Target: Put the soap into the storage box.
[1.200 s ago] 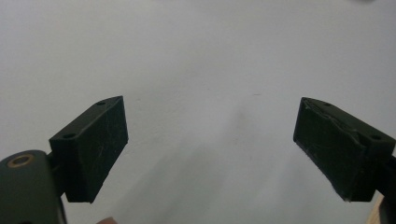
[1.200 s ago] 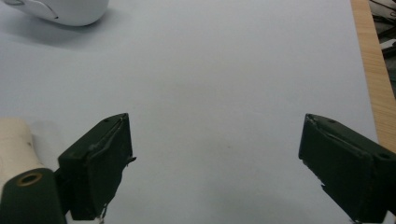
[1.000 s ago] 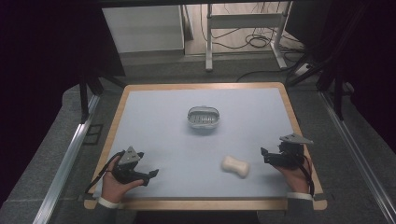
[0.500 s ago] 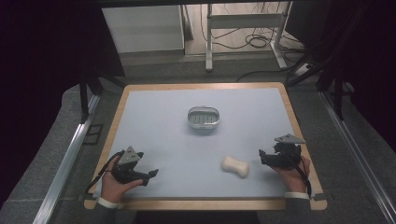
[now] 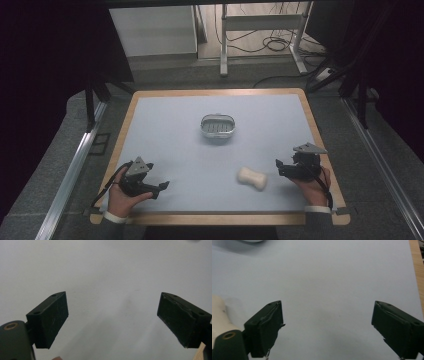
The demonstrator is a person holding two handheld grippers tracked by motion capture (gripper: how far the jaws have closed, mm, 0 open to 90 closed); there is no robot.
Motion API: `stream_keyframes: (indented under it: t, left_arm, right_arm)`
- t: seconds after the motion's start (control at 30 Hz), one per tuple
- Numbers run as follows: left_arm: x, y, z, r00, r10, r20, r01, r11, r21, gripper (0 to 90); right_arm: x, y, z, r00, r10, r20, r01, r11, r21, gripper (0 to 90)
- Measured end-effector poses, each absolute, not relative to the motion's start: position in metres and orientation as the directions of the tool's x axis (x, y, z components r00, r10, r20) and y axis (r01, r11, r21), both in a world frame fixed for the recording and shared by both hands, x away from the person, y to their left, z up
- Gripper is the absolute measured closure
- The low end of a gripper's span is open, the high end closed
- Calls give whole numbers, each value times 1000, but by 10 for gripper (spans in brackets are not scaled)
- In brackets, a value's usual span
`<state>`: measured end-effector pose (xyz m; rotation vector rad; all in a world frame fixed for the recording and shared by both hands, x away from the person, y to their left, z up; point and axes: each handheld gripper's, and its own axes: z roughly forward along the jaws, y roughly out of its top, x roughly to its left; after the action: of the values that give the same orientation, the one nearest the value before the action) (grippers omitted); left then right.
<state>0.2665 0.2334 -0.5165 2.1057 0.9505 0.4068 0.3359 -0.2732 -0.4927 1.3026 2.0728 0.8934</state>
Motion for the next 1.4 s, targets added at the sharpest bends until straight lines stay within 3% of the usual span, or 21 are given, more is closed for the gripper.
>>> stream_keyframes:
  t: [0.33,0.7,1.4]
  left_arm:
    - [267,235,-516,680,733,-37,489,-415,767,104]
    - [269,233,-517,676,736,-31,498,-426,755,105]
    - [269,233,-518,681,732,-24,495,-437,751,104]
  right_arm:
    - [339,-259,-490,-428,899,-94,577,351,738,136]
    - [343,-253,-460,-512,855,-81,568,408,715,164]
    - [347,-233,-451,-617,781,-93,559,518,647,177]
